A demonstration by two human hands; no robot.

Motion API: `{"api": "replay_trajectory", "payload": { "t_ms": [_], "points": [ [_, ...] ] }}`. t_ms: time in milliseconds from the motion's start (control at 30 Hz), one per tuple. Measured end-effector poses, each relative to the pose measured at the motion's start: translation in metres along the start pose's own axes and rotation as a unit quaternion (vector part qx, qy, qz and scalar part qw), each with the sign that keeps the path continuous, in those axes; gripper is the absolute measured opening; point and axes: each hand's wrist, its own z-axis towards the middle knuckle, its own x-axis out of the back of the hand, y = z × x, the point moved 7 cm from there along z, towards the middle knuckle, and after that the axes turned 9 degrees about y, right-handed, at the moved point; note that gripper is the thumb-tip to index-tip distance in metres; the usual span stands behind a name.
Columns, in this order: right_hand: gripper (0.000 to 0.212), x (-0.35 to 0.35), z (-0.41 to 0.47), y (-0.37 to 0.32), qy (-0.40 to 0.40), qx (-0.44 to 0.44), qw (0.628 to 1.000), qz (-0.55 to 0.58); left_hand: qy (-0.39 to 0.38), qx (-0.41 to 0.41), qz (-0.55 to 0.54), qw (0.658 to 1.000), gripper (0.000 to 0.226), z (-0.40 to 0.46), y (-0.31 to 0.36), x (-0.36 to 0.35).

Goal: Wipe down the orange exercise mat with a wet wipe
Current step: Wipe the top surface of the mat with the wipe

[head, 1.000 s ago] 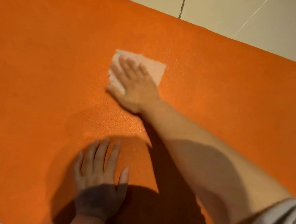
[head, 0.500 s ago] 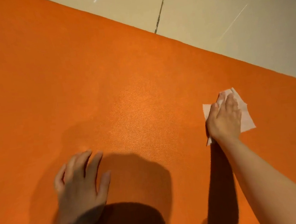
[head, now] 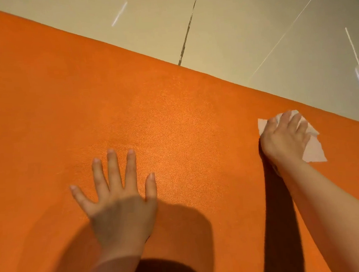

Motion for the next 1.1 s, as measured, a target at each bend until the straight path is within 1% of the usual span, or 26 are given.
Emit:
{"api": "replay_trajectory", "payload": {
  "t_ms": [33, 67, 167, 200, 267, 300, 333, 400, 433, 533, 600, 667, 767, 900, 1000, 1100],
  "points": [
    [0.059, -0.004, 0.004, -0.023, -0.002, 0.020, 1.000, 0.001, 0.009, -0.006, 0.005, 1.000, 0.063, 0.000, 0.001, 0.001],
    [0.059, -0.010, 0.006, -0.051, -0.008, 0.058, 0.998, 0.002, 0.023, -0.009, 0.005, 1.000, 0.063, 0.000, 0.001, 0.003],
    [0.057, -0.035, -0.010, -0.149, -0.066, 0.196, 0.978, 0.028, 0.029, 0.001, 0.023, 0.999, 0.064, 0.003, -0.001, 0.003],
    [0.057, -0.043, -0.026, -0.184, -0.087, 0.256, 0.962, 0.038, 0.033, 0.004, 0.021, 0.999, 0.064, 0.003, 0.000, 0.004],
    [0.058, -0.052, -0.070, -0.249, -0.117, 0.387, 0.914, 0.043, 0.048, 0.010, 0.007, 0.999, 0.064, 0.003, 0.002, 0.007],
    [0.058, -0.055, -0.088, -0.271, -0.128, 0.437, 0.890, 0.039, 0.059, 0.011, 0.000, 0.998, 0.064, 0.002, 0.004, 0.009],
    [0.057, -0.057, -0.097, -0.284, -0.135, 0.470, 0.871, 0.032, 0.071, 0.010, -0.004, 0.997, 0.064, 0.001, 0.005, 0.011],
    [0.056, -0.059, -0.087, -0.293, -0.128, 0.499, 0.857, 0.020, 0.080, 0.010, -0.006, 0.997, 0.063, 0.002, 0.005, 0.013],
    [0.055, -0.057, -0.072, -0.288, -0.121, 0.490, 0.863, 0.022, 0.079, 0.011, -0.004, 0.997, 0.063, 0.002, 0.005, 0.014],
    [0.056, -0.051, -0.012, -0.245, -0.110, 0.396, 0.911, 0.024, 0.079, 0.014, -0.011, 0.997, 0.063, 0.003, 0.005, 0.015],
    [0.057, -0.043, 0.017, -0.198, -0.094, 0.349, 0.932, -0.001, 0.083, 0.014, -0.012, 0.996, 0.064, 0.003, 0.006, 0.016],
    [0.057, -0.032, 0.034, -0.149, -0.076, 0.310, 0.948, 0.001, 0.088, 0.013, -0.012, 0.996, 0.064, 0.003, 0.005, 0.015],
    [0.057, -0.019, 0.044, -0.080, -0.053, 0.254, 0.965, 0.017, 0.103, 0.003, -0.010, 0.995, 0.063, 0.002, 0.005, 0.017],
    [0.058, -0.004, 0.059, -0.001, -0.021, 0.158, 0.987, -0.001, 0.111, 0.004, -0.026, 0.993, 0.063, 0.001, 0.005, 0.018],
    [0.058, 0.003, 0.060, 0.025, -0.013, 0.112, 0.994, 0.001, 0.119, 0.007, -0.034, 0.992, 0.061, 0.000, 0.004, 0.015],
    [0.058, 0.005, 0.021, 0.030, -0.012, 0.097, 0.995, 0.018, 0.132, -0.001, -0.017, 0.991, 0.058, 0.000, 0.001, 0.015]
  ]
}}
